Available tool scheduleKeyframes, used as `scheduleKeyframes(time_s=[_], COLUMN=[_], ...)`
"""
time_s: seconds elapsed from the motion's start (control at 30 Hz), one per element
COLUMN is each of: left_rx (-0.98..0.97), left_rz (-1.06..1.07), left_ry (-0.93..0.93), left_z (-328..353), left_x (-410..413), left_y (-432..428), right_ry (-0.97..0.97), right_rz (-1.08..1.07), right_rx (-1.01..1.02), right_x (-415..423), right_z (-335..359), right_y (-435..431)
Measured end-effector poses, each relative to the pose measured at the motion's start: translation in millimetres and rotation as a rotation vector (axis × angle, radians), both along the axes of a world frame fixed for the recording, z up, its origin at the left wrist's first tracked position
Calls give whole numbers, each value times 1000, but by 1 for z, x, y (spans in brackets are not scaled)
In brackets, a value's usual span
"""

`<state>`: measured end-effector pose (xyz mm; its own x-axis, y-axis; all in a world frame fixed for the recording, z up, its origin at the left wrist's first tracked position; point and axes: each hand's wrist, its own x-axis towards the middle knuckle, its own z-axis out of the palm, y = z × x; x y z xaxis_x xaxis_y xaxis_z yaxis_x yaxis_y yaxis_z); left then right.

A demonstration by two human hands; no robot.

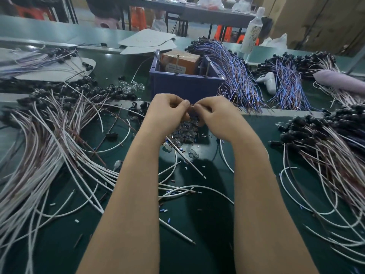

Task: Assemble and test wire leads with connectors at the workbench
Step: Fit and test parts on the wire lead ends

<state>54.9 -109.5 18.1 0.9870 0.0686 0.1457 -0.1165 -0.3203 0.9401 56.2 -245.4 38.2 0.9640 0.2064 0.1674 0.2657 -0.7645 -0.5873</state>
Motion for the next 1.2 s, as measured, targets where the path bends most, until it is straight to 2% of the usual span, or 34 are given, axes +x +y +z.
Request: scheduleKeyframes(time_s=[0.1, 0.33, 0.47, 0.53, 0.63, 0.7, 0.8, 0.9, 1.0, 1.13, 1.2], left_rx=[-71, -265, -344, -329, -75, -17, -193, -316, -284, -288, -329], left_rz=[44, 141, 442, 485, 300, 106, -92, -50, 79, 202, 216], left_ry=[43, 150, 54, 2, 27, 28, -7, -110, -158, -169, -148], left_z=[-3, -2, -1, 0, 2, 5, 9, 10, 9, 7, 6], left_x=[1, -1, -1, 1, 1, -2, -6, -5, -2, 2, 3], left_y=[4, 16, 33, 33, 16, 1, -13, -18, -15, -7, -5], right_ry=[-11, 36, 22, -22, -7, 47, 117, 208, 244, 237, 237], right_rz=[-45, -61, -193, -232, -161, -102, -17, 59, 50, 46, 62], right_rx=[63, 55, 150, 281, 553, 677, 700, 784, 716, 381, 373], right_x=[3, 8, 9, 9, 7, 6, 6, 5, 5, 2, 0], right_z=[-4, -8, -9, -8, -4, -3, -5, -7, -7, -4, -2], right_y=[-4, -11, -25, -25, -8, 1, 6, 8, 7, -2, -3])
